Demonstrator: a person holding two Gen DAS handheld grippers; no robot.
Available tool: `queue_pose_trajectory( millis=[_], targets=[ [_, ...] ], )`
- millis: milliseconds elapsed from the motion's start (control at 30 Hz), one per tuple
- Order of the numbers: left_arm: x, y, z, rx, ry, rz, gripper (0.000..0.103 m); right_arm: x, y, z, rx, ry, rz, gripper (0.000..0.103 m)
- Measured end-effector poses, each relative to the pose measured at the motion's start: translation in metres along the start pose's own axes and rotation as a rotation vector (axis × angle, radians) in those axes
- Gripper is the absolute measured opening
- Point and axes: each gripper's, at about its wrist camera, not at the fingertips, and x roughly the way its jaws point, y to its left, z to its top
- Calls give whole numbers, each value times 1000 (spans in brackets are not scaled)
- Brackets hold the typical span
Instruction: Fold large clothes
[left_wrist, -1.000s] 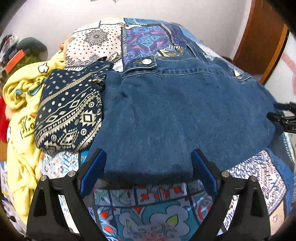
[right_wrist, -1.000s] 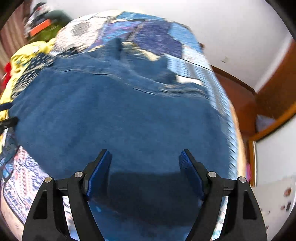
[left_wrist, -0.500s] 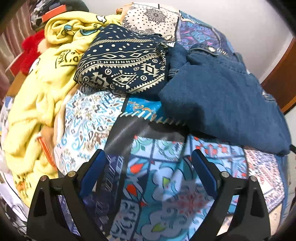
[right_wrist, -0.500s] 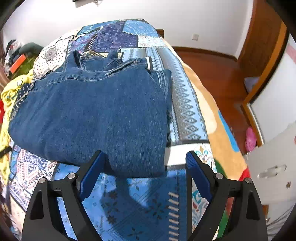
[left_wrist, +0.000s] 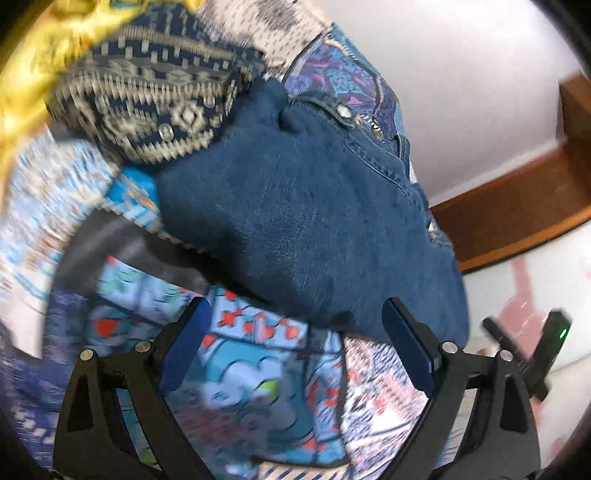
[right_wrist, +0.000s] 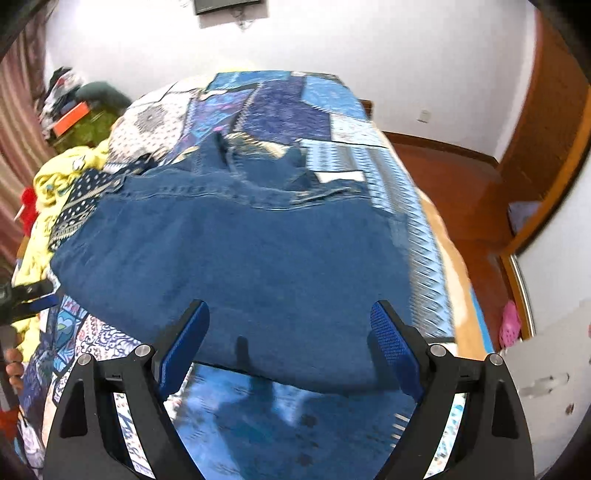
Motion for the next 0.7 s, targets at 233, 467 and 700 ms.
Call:
queue_pose_trajectory(
  millis=[233,467,700],
  targets=[
    [29,22,21,-172,-11,-177,89,31,26,-6,-70,60,6,87],
    [46,40,41,-251,-112,-154,56,45,30,-9,-52,98,35,87],
    [25,1,43,-164,-241,-83,32,44,26,-5,-18,113,52,87]
  ],
)
